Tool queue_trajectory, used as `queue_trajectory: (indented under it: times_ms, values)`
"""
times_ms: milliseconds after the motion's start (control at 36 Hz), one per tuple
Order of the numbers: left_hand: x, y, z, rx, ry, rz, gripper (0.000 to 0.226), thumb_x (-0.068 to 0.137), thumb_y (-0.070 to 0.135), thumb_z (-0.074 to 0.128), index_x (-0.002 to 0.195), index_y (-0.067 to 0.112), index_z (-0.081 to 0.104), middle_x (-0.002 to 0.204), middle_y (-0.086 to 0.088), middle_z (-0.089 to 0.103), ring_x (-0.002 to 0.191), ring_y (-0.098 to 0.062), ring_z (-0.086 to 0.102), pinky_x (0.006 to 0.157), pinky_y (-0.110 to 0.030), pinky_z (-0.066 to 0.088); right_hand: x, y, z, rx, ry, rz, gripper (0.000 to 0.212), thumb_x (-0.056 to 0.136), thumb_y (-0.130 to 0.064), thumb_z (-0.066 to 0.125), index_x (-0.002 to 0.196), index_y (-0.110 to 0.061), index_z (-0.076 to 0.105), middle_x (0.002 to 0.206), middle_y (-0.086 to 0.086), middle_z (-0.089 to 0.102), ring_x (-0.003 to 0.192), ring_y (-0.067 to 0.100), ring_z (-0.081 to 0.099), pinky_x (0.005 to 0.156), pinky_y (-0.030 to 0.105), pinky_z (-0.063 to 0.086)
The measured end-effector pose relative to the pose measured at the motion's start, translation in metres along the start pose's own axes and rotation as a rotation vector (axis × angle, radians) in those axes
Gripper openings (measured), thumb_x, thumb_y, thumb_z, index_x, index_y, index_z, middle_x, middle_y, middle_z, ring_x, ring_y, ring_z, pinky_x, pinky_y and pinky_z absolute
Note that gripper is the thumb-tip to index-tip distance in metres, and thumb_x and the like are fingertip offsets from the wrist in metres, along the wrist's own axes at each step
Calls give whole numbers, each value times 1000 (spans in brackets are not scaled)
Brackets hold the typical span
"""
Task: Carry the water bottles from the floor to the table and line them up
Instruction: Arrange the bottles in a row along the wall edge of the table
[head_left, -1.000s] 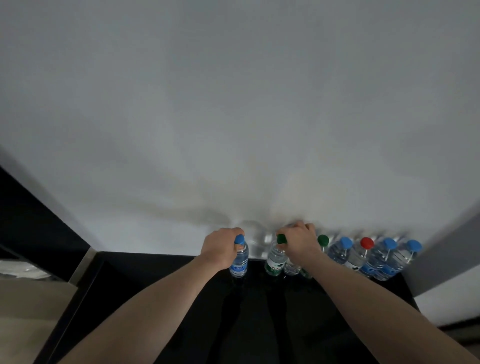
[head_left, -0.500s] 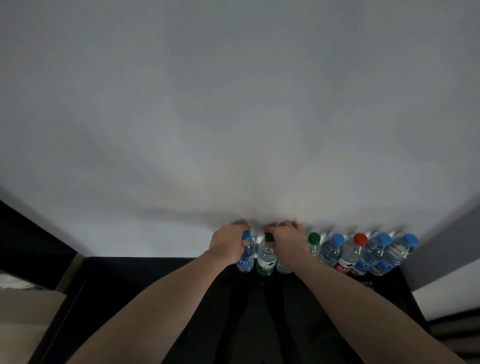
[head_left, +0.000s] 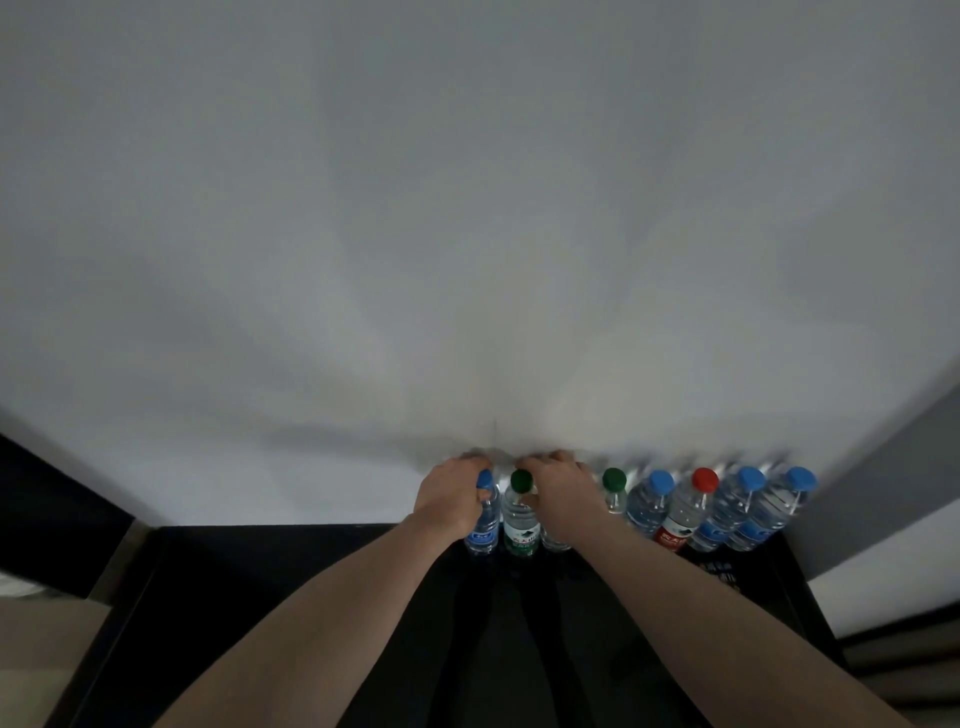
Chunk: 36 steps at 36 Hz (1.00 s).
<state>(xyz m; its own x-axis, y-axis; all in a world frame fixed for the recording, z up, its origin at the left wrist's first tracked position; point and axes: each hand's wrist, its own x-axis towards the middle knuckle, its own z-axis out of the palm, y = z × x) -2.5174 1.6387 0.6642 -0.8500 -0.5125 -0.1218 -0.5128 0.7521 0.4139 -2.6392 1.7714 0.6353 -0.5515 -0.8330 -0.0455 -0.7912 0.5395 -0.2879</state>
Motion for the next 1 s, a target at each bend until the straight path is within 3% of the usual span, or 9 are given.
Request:
queue_trajectory:
  times_ms: [194, 333, 500, 611, 722, 889, 1000]
  values:
    - [-1, -2, 3, -95, -4, -63, 38, 94, 8, 59, 130, 20, 60, 119, -5, 66, 101, -24, 63, 90, -37, 54, -6, -4, 1, -51, 16, 5, 59, 85, -16, 69, 140, -26, 48, 136, -4, 59, 126, 25, 46, 106, 41, 36]
    - [-6, -6, -2, -163, -22, -76, 44, 96, 10, 62, 138, 20, 54, 126, -6, 63, 105, -21, 61, 92, -29, 50, -14, -12, -4, -40, 57, 6, 62, 84, -14, 69, 142, -22, 48, 143, -3, 53, 134, 24, 41, 114, 43, 31]
    - [-32, -27, -14, -225, 6, -83, 48, 94, 8, 63, 138, 26, 56, 139, 0, 58, 122, -20, 57, 97, -22, 42, -36, -43, -11, 29, 99, 39, 62, 89, -14, 64, 146, -25, 43, 149, -4, 45, 138, 21, 34, 119, 39, 23]
    - [-65, -57, -25, -217, 22, -64, 49, 96, 9, 59, 140, 29, 53, 143, 4, 54, 126, -17, 55, 106, -28, 44, -62, -72, -3, 95, 173, 29, 59, 87, -9, 61, 143, -22, 48, 148, -3, 45, 138, 20, 35, 118, 36, 22]
    - [-97, -94, -30, -189, -43, -69, 48, 100, 14, 56, 144, 31, 48, 149, 6, 48, 122, -8, 52, 103, -21, 38, -77, -90, 4, 93, 117, 18, 61, 91, -10, 58, 148, -26, 42, 151, -6, 39, 141, 18, 29, 121, 36, 15]
    - [-101, -106, -44, -118, -82, -43, 50, 101, 24, 56, 148, 28, 42, 151, 4, 45, 133, -19, 48, 106, -29, 37, -66, -110, -13, 137, 52, 229, 59, 92, -15, 56, 148, -25, 40, 152, 0, 40, 139, 27, 34, 117, 43, 25]
    - [-87, -89, -47, -93, -78, 10, 51, 100, 24, 57, 148, 27, 40, 145, 1, 49, 129, -22, 51, 104, -33, 41, -72, -114, -15, 72, 19, 257, 71, 86, -2, 56, 150, -26, 37, 155, -1, 35, 143, 27, 27, 120, 43, 20]
